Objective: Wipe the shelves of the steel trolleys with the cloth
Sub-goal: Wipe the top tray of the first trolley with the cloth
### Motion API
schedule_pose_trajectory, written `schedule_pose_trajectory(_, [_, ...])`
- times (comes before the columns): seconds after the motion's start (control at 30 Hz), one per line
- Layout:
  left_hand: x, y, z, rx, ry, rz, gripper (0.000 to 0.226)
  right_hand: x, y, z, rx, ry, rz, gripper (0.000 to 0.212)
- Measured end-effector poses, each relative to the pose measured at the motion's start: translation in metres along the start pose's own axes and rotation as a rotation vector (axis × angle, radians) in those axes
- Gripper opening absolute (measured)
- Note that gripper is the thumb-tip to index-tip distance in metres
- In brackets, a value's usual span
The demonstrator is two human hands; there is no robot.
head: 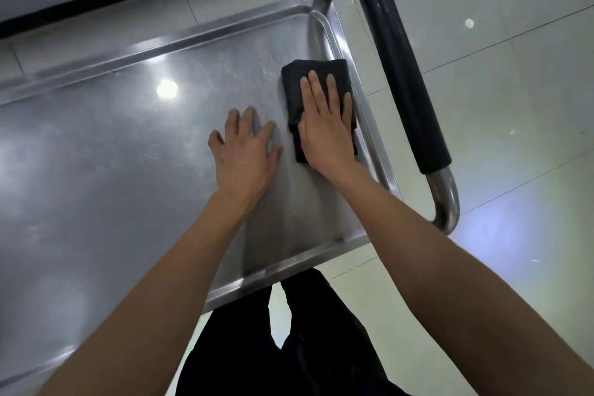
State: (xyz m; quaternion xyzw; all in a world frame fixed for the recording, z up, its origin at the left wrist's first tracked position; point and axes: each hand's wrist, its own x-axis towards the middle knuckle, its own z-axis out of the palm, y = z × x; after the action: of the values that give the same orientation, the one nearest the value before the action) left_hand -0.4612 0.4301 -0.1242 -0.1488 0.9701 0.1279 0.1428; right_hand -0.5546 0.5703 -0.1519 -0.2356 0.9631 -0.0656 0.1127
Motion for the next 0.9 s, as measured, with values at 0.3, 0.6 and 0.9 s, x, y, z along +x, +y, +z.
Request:
schedule_pose_trajectory(0.3, [0.004,0.0,0.002,0.01,-0.026,0.0,0.047,0.119,-0.02,-0.017,-0.004,-0.011,-0.031,0.066])
schedule_pose_trajectory(0.6, [0.001,-0.024,0.005,0.076,-0.117,0.109,0.076,0.16,-0.024,-0.02,-0.019,0.007,-0.104,0.068])
schedule_pose_trajectory(0.9, [0.003,-0.024,0.014,0.006,-0.115,0.076,0.076,0.097,-0.016,-0.013,-0.027,-0.019,-0.146,0.065])
